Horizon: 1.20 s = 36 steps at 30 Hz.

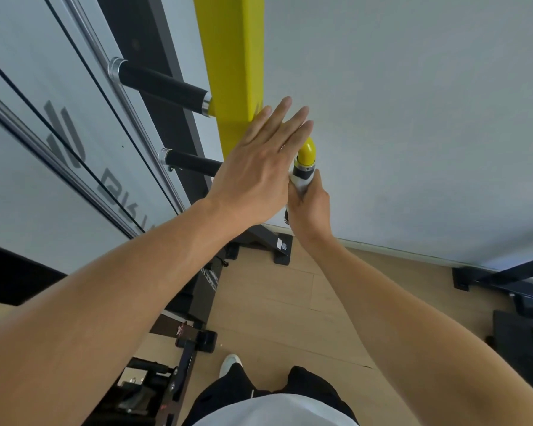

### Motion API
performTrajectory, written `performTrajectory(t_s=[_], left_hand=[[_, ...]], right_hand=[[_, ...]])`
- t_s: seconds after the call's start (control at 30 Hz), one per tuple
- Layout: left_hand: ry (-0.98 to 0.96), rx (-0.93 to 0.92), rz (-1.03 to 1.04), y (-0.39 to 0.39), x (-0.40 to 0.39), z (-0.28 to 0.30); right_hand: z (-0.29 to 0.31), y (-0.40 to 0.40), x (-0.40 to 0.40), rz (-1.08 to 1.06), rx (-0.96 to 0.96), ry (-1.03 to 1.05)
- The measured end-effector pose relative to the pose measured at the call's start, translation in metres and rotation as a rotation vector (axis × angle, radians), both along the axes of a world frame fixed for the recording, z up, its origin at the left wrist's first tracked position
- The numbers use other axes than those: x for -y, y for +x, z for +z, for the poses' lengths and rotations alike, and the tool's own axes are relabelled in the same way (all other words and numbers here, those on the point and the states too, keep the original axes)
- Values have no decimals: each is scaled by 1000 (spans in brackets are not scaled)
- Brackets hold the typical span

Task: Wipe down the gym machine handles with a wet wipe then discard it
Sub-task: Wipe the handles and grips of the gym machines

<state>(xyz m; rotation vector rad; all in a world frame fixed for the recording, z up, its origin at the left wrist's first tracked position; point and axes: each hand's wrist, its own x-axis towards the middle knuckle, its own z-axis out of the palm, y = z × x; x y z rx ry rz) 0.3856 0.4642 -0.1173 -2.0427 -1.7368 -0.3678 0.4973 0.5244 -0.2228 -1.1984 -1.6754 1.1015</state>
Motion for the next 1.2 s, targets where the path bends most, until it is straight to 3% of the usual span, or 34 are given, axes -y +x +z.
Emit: performTrajectory(t_s=[0.13, 0.3, 0.63, 0.83, 0.97, 1.03, 1.2], left_hand=[[-24, 42, -3, 6, -1, 2], [-28, 4, -16, 4, 0, 0], [-96, 39, -9, 5, 6, 3], [-114, 76, -12, 8, 11, 4], [-117, 90, -22, 10, 14, 5], [-120, 96, -19, 11, 15, 5], [-139, 117, -20, 13, 16, 7]], right_hand=[[-22, 8, 8, 1, 187, -113], [20, 2, -1, -48, -91, -22], [24, 16, 14, 68, -77, -90], [10, 41, 27, -304, -71, -213], [25, 47, 4, -563, -332, -560], [37, 46, -7, -604, -474, -627], [53, 22, 7, -377, -619, -566]])
